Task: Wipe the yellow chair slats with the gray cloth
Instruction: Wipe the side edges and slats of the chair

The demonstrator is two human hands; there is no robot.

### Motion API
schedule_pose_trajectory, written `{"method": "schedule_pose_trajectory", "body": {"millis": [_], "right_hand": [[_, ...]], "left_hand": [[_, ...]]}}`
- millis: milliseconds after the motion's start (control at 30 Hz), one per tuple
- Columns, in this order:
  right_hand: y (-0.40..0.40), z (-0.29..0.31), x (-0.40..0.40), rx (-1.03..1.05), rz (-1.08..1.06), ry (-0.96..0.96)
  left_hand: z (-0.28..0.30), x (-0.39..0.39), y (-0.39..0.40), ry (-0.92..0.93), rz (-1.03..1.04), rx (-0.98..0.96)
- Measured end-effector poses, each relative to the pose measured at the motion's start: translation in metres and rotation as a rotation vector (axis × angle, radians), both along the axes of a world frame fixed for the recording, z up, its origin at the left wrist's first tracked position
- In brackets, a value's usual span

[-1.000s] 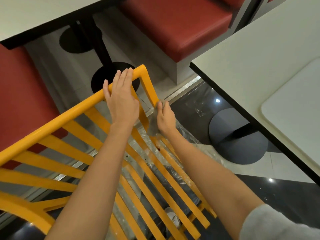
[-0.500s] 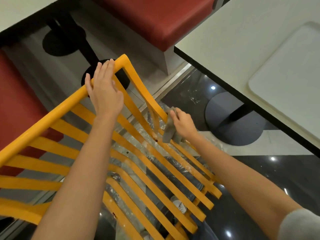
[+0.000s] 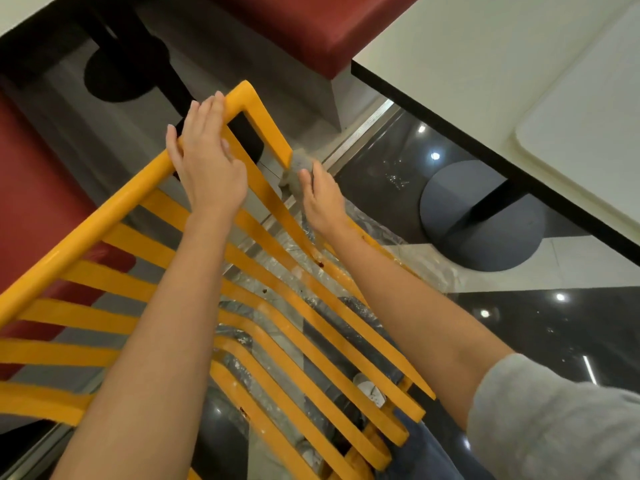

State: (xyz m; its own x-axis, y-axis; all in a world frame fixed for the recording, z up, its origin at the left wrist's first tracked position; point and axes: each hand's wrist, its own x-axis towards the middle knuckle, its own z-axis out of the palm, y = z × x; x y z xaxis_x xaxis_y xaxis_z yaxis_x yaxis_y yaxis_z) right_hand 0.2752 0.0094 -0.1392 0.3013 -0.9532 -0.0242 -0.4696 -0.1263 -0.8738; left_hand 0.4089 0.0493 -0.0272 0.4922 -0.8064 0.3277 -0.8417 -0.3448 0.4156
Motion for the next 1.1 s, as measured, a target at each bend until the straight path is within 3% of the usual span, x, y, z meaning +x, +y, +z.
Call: {"method": "schedule_pose_trajectory", "body": {"millis": [167, 367, 500, 567, 700, 867, 1000, 1100], "right_hand": [[0.008, -0.015, -0.03, 0.153, -0.161, 0.293], [-0.013, -0.01, -0.012, 0.123, -0.112, 0.205], [0.022, -0.031, -0.037, 0.016, -0.047, 0.075], [0.036, -0.037, -0.055, -0.028, -0.057, 0.097], [0.007, -0.016, -0.031, 0.174, -0.096, 0.22], [0.0, -0.007, -0.007, 0.11, 0.01, 0.025], [0.031, -0.029, -0.059, 0.015, 0.119, 0.248], [0.019, -0.033, -0.068, 0.113, 0.085, 0.306]], "left_hand": [[0.001, -0.004, -0.002, 0.016, -0.004, -0.009], [0.007, -0.004, 0.002, 0.094, -0.007, 0.0], [0.009, -0.004, 0.001, 0.107, 0.0, -0.001], [0.008, -0.006, 0.001, 0.114, -0.003, -0.004], [0.009, -0.008, 0.0, 0.11, 0.007, -0.012], [0.011, -0.005, 0.002, 0.103, -0.01, 0.011], [0.009, -0.006, 0.002, -0.021, -0.029, 0.035], [-0.01, -0.029, 0.016, -0.074, -0.081, -0.077]]}}
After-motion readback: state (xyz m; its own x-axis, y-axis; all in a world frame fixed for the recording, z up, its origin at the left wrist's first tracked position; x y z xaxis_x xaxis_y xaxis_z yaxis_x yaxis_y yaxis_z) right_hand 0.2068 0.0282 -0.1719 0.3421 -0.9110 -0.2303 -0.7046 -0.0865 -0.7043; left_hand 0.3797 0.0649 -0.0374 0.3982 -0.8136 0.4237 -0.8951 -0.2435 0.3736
